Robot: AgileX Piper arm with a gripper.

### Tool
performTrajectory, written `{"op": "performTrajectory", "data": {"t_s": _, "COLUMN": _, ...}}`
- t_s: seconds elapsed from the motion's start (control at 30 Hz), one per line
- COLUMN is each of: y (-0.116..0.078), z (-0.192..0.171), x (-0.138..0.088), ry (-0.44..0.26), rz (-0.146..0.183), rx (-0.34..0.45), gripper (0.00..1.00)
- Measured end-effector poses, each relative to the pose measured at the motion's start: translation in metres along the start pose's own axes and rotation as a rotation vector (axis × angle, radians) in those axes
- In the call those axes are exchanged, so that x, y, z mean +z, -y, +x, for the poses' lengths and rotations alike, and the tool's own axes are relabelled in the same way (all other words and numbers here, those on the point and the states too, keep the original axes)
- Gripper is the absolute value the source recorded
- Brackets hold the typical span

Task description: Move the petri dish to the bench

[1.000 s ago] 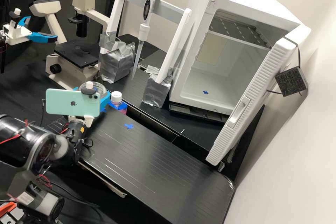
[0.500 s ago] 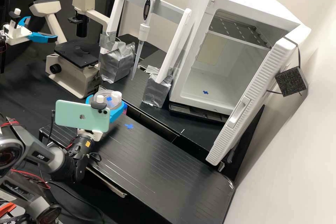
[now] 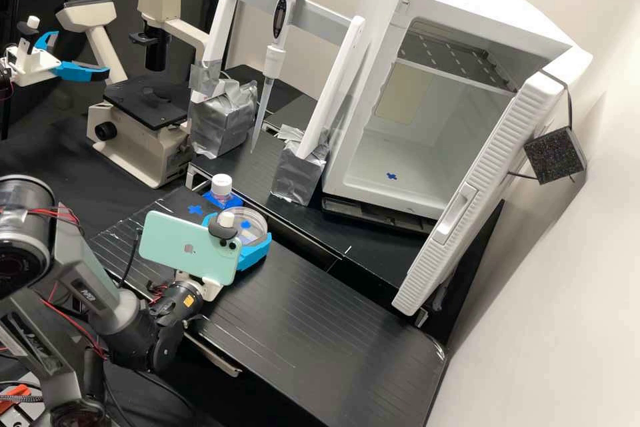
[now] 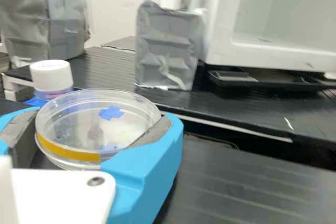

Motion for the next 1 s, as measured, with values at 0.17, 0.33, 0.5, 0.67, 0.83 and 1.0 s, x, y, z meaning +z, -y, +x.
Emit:
{"op": "performTrajectory", "data": {"t_s": 0.17, "y": -0.007, "z": -0.009, "x": 0.005, "ry": 0.049, "rz": -0.001, "rx": 0.030, "gripper": 0.00}}
{"op": "performTrajectory", "data": {"t_s": 0.33, "y": -0.011, "z": -0.015, "x": 0.009, "ry": 0.082, "rz": 0.010, "rx": 0.053, "gripper": 0.00}}
{"op": "performTrajectory", "data": {"t_s": 0.5, "y": -0.011, "z": -0.016, "x": 0.008, "ry": 0.086, "rz": 0.006, "rx": 0.055, "gripper": 0.00}}
{"op": "performTrajectory", "data": {"t_s": 0.67, "y": -0.011, "z": -0.015, "x": 0.007, "ry": 0.077, "rz": 0.010, "rx": 0.051, "gripper": 0.00}}
{"op": "performTrajectory", "data": {"t_s": 0.83, "y": -0.010, "z": -0.014, "x": 0.008, "ry": 0.078, "rz": 0.022, "rx": 0.049, "gripper": 0.00}}
{"op": "performTrajectory", "data": {"t_s": 1.0, "y": -0.010, "z": -0.013, "x": 0.007, "ry": 0.073, "rz": 0.022, "rx": 0.048, "gripper": 0.00}}
